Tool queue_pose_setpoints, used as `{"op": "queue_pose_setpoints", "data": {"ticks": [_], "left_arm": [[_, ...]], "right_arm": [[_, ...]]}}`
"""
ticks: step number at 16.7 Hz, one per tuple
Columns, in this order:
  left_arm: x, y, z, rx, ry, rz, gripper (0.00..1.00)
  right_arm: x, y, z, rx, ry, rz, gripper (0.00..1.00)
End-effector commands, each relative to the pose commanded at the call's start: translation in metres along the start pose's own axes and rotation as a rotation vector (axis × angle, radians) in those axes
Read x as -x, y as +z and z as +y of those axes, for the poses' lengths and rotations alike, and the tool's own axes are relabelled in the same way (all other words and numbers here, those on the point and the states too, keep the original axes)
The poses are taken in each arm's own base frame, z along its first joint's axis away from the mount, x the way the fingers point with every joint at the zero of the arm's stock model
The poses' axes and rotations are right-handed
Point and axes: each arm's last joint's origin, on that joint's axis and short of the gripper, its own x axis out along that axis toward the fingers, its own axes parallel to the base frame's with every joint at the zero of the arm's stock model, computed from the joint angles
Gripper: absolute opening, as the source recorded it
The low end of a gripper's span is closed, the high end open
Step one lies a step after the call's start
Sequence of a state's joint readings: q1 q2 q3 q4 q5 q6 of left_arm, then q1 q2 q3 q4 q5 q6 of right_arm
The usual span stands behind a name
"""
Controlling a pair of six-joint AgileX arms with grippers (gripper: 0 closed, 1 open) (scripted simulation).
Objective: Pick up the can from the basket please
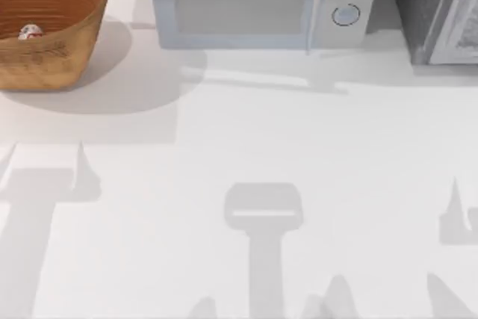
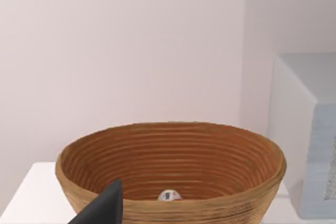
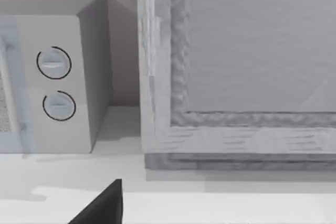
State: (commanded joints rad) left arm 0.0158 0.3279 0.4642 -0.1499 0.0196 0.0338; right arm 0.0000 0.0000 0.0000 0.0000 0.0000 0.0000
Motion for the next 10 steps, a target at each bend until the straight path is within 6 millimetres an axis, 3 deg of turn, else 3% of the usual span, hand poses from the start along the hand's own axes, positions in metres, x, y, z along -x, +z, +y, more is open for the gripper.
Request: {"op": "queue_pose_setpoints", "data": {"ticks": [3,5,8,10], "left_arm": [[-0.021,0.050,0.003,-0.009,-0.014,0.090,1.00],[-0.047,0.078,0.005,-0.011,-0.025,0.187,1.00],[-0.103,0.104,0.010,-0.006,-0.045,0.385,1.00],[-0.149,0.107,0.013,0.004,-0.058,0.543,1.00]], "right_arm": [[0.000,0.000,0.000,0.000,0.000,0.000,1.00],[0.000,0.000,0.000,0.000,0.000,0.000,1.00],[0.000,0.000,0.000,0.000,0.000,0.000,1.00],[0.000,0.000,0.000,0.000,0.000,0.000,1.00]]}}
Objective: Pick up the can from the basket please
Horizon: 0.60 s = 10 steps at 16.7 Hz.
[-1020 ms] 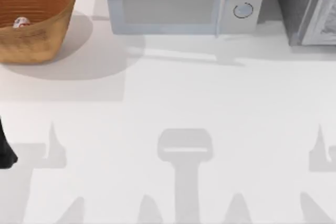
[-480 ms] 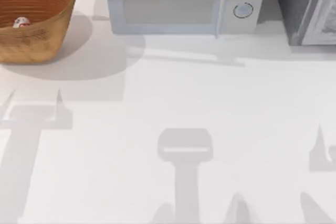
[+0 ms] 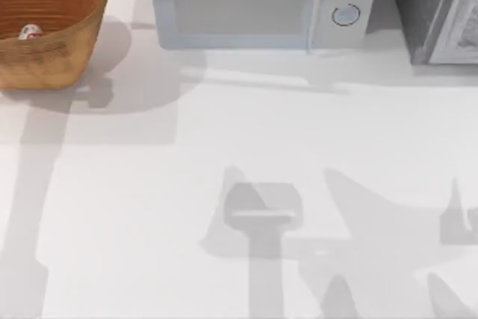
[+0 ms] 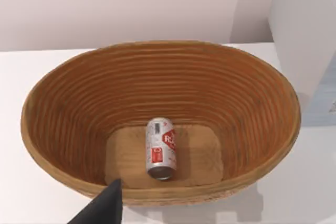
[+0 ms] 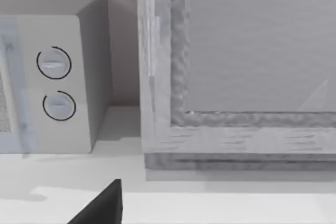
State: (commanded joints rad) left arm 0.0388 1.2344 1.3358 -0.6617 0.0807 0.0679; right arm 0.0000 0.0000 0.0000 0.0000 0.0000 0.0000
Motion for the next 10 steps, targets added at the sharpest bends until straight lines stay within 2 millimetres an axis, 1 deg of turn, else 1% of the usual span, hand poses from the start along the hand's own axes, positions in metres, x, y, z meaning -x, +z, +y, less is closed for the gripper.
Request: {"op": "queue_pose_setpoints", "data": {"ticks": [2,3,5,7,10], "left_arm": [[-0.046,0.018,0.007,0.015,-0.017,0.165,1.00],[-0.071,0.023,0.011,0.024,-0.025,0.247,1.00],[-0.121,0.028,0.018,0.042,-0.041,0.400,1.00],[-0.169,0.026,0.026,0.061,-0.055,0.536,1.00],[-0.231,0.014,0.037,0.084,-0.072,0.687,1.00]], "right_arm": [[0.000,0.000,0.000,0.000,0.000,0.000,1.00],[0.000,0.000,0.000,0.000,0.000,0.000,1.00],[0.000,0.000,0.000,0.000,0.000,0.000,1.00],[0.000,0.000,0.000,0.000,0.000,0.000,1.00],[0.000,0.000,0.000,0.000,0.000,0.000,1.00]]}}
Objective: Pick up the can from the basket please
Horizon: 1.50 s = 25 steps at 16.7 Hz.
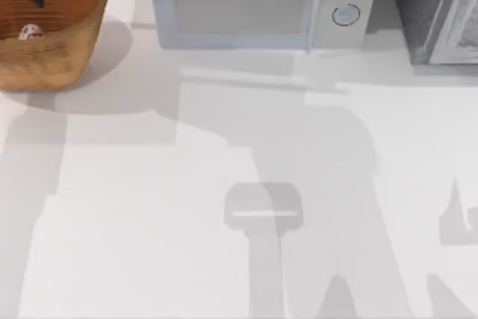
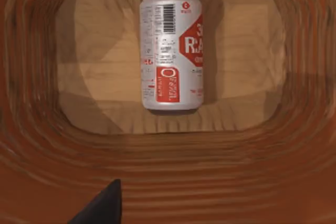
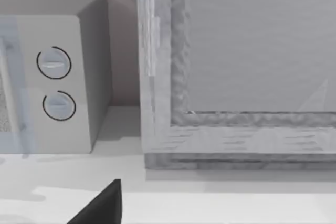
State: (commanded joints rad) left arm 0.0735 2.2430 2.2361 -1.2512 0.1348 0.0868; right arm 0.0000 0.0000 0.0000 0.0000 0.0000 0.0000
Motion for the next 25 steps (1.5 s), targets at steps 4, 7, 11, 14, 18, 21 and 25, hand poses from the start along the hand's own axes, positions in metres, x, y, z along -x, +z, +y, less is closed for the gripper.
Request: {"op": "queue_pose_setpoints", "data": {"ticks": [4,7,11,14,18,21,25], "left_arm": [[-0.055,0.021,0.016,0.017,-0.014,0.104,1.00],[-0.080,0.026,0.024,0.021,-0.017,0.127,1.00],[-0.092,0.029,0.030,0.020,-0.016,0.122,1.00],[-0.093,0.029,0.030,0.020,-0.016,0.120,1.00],[-0.094,0.029,0.028,0.016,-0.017,0.121,1.00],[-0.104,0.029,0.029,0.020,-0.016,0.120,1.00],[-0.129,0.027,0.029,0.020,-0.016,0.120,1.00]], "right_arm": [[0.000,0.000,0.000,0.000,0.000,0.000,1.00],[0.000,0.000,0.000,0.000,0.000,0.000,1.00],[0.000,0.000,0.000,0.000,0.000,0.000,1.00],[0.000,0.000,0.000,0.000,0.000,0.000,1.00],[0.000,0.000,0.000,0.000,0.000,0.000,1.00],[0.000,0.000,0.000,0.000,0.000,0.000,1.00],[0.000,0.000,0.000,0.000,0.000,0.000,1.00]]}}
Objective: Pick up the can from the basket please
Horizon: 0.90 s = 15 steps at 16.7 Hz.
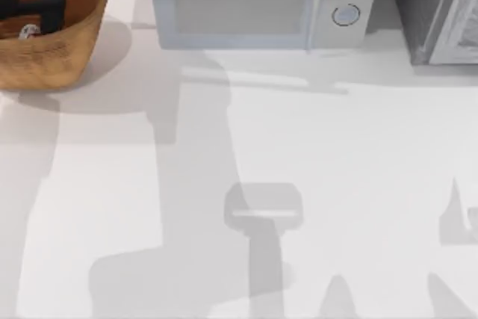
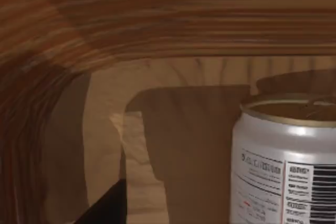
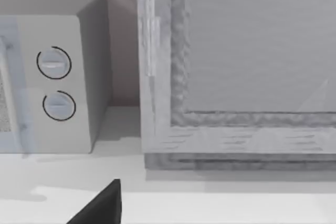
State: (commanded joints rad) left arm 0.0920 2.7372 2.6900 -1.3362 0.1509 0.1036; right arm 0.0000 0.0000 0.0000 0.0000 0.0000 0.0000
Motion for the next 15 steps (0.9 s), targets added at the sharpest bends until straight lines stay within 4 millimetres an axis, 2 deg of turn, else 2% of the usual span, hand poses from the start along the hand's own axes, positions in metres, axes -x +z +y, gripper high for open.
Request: {"op": "queue_pose_setpoints", "data": {"ticks": [4,9,15], "left_arm": [[-0.022,-0.002,0.001,0.000,0.000,0.000,1.00],[-0.024,-0.002,0.001,0.000,0.000,0.000,1.00],[-0.024,-0.002,0.001,0.000,0.000,0.000,0.55]], "right_arm": [[0.000,0.000,0.000,0.000,0.000,0.000,1.00],[0.000,0.000,0.000,0.000,0.000,0.000,1.00],[0.000,0.000,0.000,0.000,0.000,0.000,1.00]]}}
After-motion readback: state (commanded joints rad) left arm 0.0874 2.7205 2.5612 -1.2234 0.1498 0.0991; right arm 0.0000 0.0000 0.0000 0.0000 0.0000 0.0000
